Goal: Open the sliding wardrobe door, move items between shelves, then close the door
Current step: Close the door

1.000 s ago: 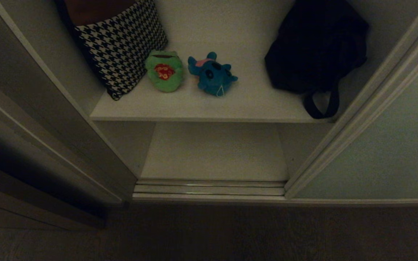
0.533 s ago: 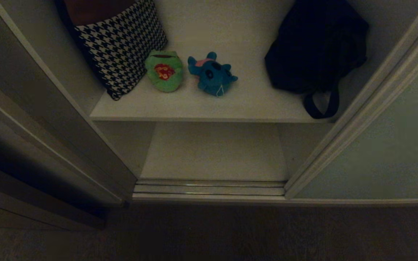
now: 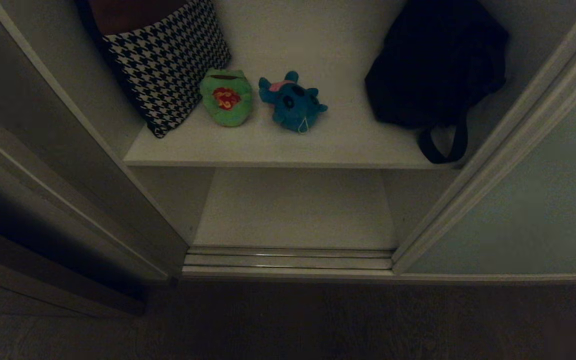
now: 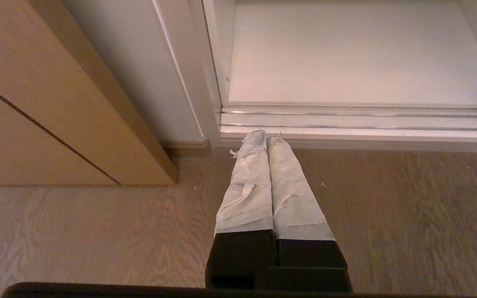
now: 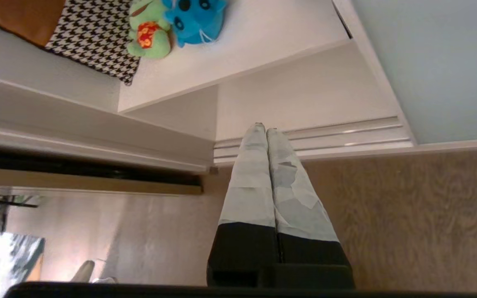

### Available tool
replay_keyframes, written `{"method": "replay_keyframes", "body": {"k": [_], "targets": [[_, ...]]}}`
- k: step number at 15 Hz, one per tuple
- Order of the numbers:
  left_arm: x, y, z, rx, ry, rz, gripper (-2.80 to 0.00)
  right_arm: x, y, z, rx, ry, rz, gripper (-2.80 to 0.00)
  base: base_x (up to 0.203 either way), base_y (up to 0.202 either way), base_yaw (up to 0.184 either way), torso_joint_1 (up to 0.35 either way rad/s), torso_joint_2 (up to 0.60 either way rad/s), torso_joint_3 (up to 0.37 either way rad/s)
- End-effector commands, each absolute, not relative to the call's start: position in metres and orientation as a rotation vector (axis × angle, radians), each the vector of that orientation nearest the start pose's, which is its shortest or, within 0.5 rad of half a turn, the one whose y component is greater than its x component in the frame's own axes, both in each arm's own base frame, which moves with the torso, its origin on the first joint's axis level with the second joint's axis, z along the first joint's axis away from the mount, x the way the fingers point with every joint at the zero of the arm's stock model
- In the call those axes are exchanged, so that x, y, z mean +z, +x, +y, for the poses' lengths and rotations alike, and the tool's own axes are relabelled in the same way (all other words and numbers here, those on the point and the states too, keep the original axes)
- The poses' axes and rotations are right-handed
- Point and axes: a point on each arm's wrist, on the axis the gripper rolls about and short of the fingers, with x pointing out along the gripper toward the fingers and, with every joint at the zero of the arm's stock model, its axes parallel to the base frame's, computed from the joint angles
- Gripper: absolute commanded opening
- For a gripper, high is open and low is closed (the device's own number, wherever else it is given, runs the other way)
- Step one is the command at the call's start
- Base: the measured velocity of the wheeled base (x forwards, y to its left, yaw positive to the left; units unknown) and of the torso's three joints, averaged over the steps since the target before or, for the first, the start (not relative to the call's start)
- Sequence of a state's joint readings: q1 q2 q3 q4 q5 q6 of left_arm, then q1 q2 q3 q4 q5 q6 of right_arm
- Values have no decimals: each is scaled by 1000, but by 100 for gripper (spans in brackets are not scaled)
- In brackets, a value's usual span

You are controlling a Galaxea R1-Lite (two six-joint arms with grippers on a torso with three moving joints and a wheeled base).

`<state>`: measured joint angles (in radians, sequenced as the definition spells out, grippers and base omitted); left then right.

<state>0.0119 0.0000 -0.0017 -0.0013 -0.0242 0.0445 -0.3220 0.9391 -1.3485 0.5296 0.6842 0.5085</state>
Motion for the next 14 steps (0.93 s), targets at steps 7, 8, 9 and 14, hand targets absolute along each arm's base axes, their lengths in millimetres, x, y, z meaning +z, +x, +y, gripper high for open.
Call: {"method": "replay_keyframes", "body": {"k": [7,8,9,14], "targets": [[76,-23,-1,-12,45,-2,-280,366,91,-17,315,598,256,-280,0,0,0,0,0,0],[76,-23,-1,-12,45,-3,-280,367,96,-19,318,599,257,-280,0,0,0,0,0,0],[76,-23,-1,-12,45,-2,-280,366,99,-21,318,600,258,-280,0,0,0,0,0,0],[76,-23,-1,-12,45,-2,-280,364,120,-23,345,603,288,-280,0,0,0,0,0,0]]}}
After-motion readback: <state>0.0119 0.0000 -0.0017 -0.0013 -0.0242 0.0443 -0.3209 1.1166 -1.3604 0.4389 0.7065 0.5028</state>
